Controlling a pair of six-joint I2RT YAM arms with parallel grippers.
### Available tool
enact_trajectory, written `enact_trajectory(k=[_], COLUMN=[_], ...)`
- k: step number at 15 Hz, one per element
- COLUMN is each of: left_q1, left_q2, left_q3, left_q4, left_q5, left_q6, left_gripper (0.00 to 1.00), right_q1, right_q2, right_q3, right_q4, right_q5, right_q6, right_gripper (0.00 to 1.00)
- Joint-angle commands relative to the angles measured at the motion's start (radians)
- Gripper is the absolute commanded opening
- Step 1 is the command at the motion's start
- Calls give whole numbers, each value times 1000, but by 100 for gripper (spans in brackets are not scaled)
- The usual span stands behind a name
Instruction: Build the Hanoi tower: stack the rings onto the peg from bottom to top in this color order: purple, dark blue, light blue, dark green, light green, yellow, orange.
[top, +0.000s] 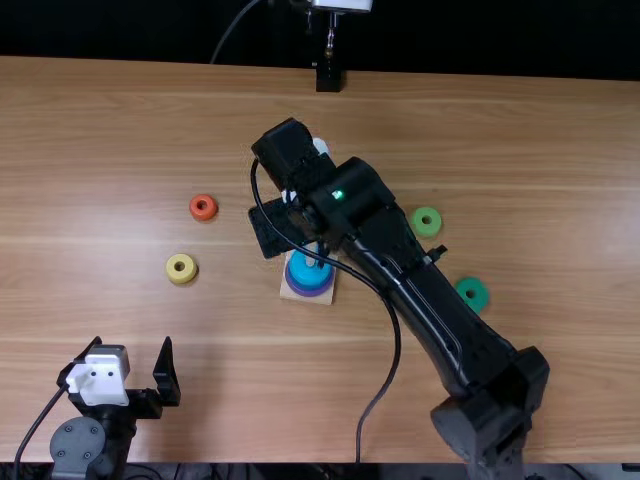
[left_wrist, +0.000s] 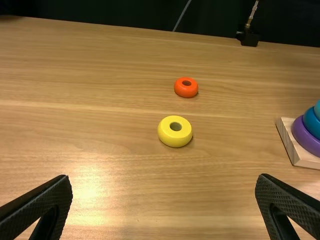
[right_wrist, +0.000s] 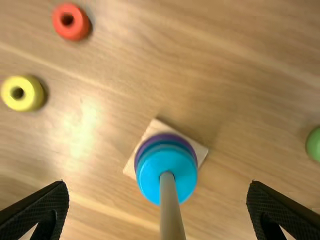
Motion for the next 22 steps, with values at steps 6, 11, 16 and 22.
enact_trajectory(k=[6,11,16,22], left_q1=[-4,-4,-4,-4], left_q2=[-12,-12,-12,-12], left_q3=[-111,-111,-111,-111], left_q4=[-76,-76,-76,-76], left_q5=[9,9,9,9], left_q6=[2,2,2,2], left_gripper=[100,100,100,100], right_q1=[-185,-436,-597,-597], right_q2=[-377,-567,-589,-538], right_q3=[-320,-749,-970,-1078], right_q4=[255,487,487,483], right_q5=[96,96,87,87], right_q6=[17,2,-31,-66], right_gripper=[100,100,100,100])
